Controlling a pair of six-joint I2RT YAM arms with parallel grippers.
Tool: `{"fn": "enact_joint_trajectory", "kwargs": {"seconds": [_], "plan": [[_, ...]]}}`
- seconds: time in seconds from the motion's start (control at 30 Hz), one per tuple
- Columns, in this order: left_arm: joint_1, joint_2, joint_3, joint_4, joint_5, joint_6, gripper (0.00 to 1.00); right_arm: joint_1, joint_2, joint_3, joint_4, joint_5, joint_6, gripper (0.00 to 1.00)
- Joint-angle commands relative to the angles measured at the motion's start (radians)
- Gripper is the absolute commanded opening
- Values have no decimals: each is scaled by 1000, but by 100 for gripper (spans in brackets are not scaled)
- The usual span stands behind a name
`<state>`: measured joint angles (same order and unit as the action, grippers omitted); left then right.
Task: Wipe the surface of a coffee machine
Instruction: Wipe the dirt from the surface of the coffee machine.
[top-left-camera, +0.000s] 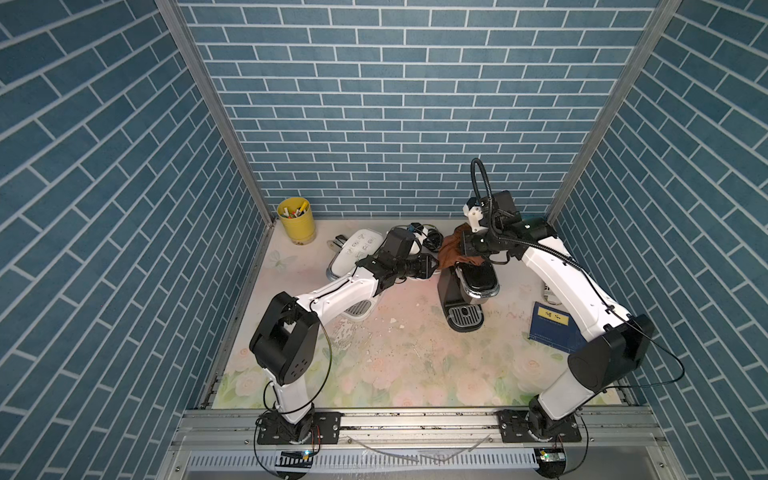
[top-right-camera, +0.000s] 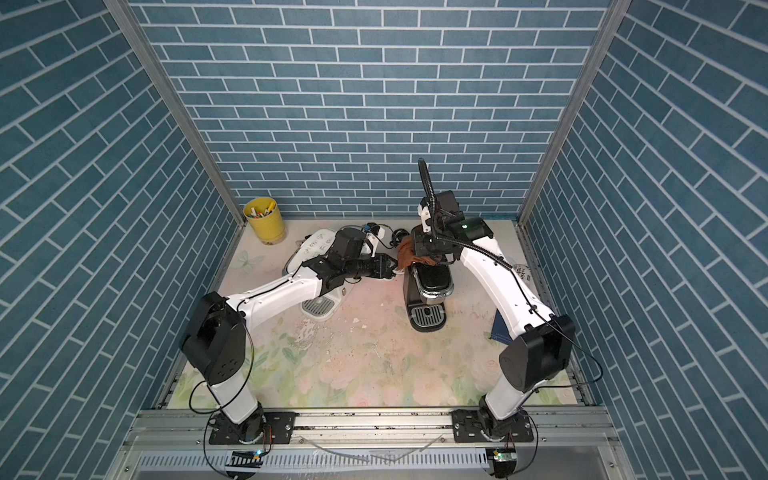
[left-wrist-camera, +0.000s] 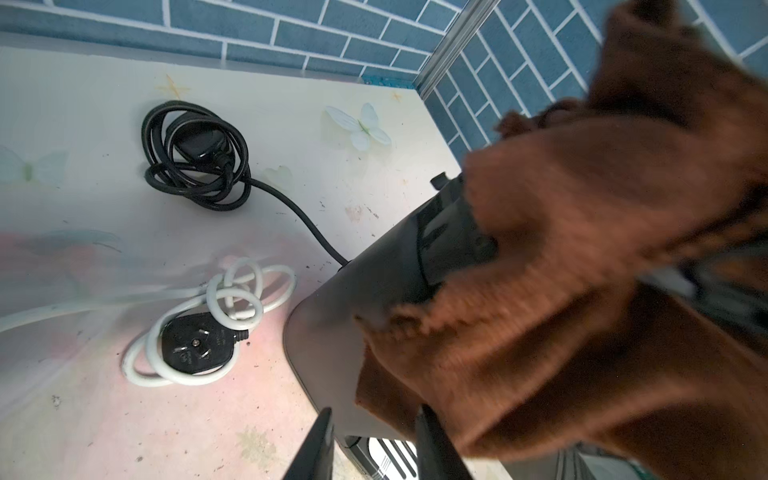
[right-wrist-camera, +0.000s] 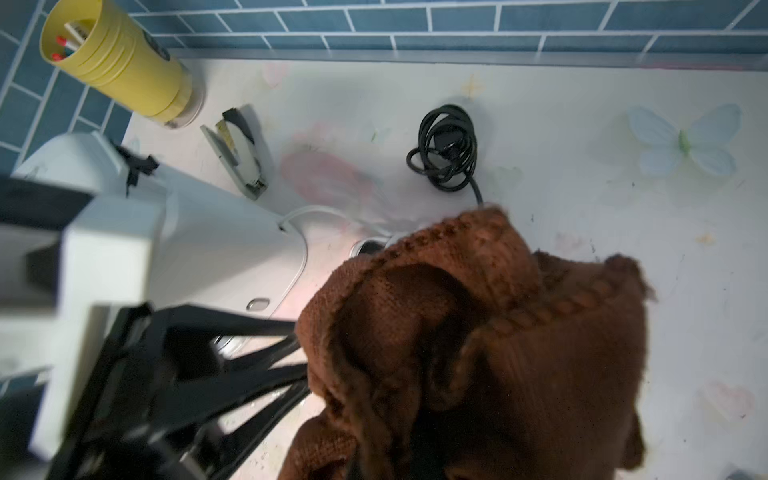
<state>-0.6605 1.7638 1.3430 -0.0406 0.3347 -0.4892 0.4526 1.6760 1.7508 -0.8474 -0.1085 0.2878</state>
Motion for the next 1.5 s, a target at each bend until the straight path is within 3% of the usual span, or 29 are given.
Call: {"fn": "enact_joint_trajectory", "kwargs": {"seconds": [0.0,0.23,0.47,0.73,1.0,1.23,1.47], "plan": [[6,-24,-18,-10,3,4,35,-51,59,30,-112,29,-32,0],[6,-11,-18,10,19,-19,35,-142,-86,-126,-74,-58,14,0],[5,-1,6,28,32,-43,35,-132,-271,-346,92,-239,137,0],[4,9,7,33,42,-49,35,-16,-432,-415,-3,-129,111,0],[4,9,-2,36,50,-45,35,74,-600,-588,-47,-128,202,0],[4,18,23,36,59,-46,35,70,-658,-601,-151,104,226,0],[4,-3,48,25,70,-48,35,51,-613,-555,-59,79,217,0]]}}
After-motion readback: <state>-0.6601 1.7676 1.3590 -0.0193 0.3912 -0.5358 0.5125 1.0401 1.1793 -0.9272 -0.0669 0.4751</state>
